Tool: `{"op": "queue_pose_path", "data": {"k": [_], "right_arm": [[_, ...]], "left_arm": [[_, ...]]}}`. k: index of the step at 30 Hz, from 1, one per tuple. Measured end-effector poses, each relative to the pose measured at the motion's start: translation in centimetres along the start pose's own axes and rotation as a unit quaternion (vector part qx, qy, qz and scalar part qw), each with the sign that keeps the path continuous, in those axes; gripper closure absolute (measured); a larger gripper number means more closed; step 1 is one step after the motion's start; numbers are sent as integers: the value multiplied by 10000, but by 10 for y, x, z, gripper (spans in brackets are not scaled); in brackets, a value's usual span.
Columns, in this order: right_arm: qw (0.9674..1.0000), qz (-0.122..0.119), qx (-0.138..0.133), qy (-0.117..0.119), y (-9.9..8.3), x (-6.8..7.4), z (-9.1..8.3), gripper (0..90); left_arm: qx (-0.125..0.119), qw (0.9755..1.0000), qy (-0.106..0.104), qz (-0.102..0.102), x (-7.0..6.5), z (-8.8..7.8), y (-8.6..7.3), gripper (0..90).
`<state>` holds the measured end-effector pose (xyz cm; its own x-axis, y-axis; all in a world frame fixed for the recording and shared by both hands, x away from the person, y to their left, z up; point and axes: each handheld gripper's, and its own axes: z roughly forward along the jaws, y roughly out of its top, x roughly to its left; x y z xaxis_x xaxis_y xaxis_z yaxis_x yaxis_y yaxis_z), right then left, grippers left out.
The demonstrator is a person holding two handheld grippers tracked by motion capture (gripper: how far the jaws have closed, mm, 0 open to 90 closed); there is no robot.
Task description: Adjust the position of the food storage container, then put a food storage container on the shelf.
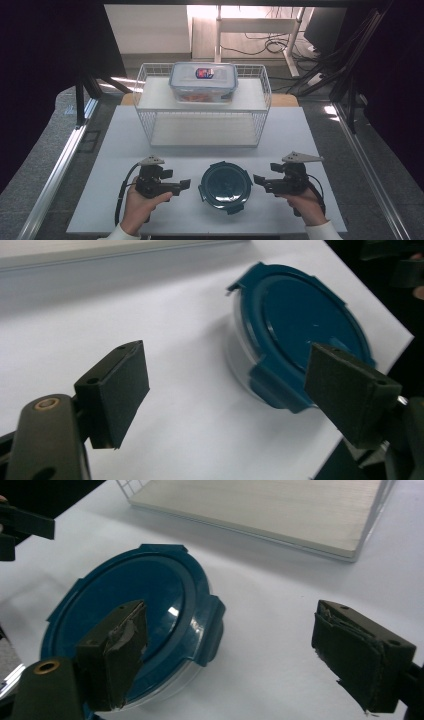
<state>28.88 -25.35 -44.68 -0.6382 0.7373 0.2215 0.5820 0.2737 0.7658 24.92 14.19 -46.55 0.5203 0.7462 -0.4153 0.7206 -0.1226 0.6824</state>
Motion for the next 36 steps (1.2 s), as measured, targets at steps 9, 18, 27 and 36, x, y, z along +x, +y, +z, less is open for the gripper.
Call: {"op": "queue_pose_path", "data": {"k": [9,18,27,36], "right_arm": [[9997,76,-10,230,2,5,-2,146],[9976,402,265,492,1,-1,8,145],[9937,671,498,740,1,-2,28,147],[9854,1011,846,1073,2,-8,54,142]], "left_arm": [[53,9998,-146,-77,-10,6,0,100],[335,9974,-474,-427,-18,34,-3,69],[505,9946,-669,-604,-18,52,-6,97],[505,9890,-848,-1104,-10,63,-13,114]]}}
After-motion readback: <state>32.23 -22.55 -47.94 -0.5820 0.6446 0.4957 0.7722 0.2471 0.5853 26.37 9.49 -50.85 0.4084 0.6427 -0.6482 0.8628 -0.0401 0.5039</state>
